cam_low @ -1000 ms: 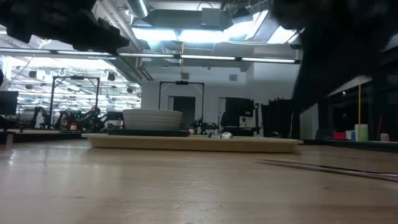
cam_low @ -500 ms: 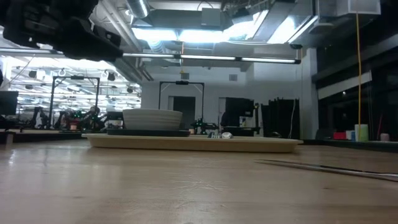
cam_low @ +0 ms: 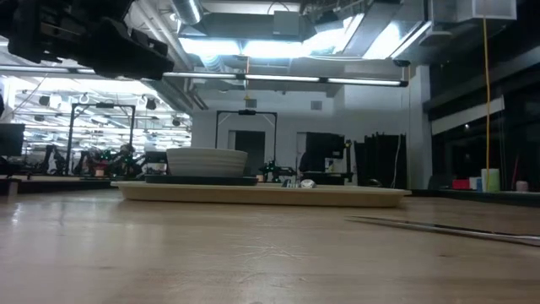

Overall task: Set up tray
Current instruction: Put the orange table knife on top of the green table napkin on the brown serving tray to the right of the orange spoon

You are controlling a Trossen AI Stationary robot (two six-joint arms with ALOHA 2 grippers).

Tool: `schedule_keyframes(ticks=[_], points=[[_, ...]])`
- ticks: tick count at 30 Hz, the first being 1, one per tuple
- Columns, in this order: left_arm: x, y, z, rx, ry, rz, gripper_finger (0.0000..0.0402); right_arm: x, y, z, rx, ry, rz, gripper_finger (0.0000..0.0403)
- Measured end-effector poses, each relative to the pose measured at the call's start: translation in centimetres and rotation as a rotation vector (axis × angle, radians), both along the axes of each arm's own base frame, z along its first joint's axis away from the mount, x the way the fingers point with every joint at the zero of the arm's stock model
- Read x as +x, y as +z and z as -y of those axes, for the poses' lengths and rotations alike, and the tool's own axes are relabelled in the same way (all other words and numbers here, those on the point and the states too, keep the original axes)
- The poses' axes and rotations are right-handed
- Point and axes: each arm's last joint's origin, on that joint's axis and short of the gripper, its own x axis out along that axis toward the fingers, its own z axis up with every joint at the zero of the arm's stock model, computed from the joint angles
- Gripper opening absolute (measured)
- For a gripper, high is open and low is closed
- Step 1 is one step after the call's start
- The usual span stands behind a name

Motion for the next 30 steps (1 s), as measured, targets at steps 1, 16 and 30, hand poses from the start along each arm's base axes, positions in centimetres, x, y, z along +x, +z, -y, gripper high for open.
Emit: schedule_keyframes(ticks=[1,16,30], points=[[0.0,0.1,0.0,-0.001,0.0,0.006,0.0003,0.0,-0.1,0.1,-0.019,0.003,-0.005,0.0002],[0.1,0.3,0.0,0.007,-0.003,0.035,0.0003,0.3,-1.0,0.6,-0.042,0.006,-0.055,0.0002],[0.1,0.3,0.0,0.013,-0.005,0.037,0.0002,0.7,-3.1,0.5,-0.103,-0.003,-0.066,0.0002]])
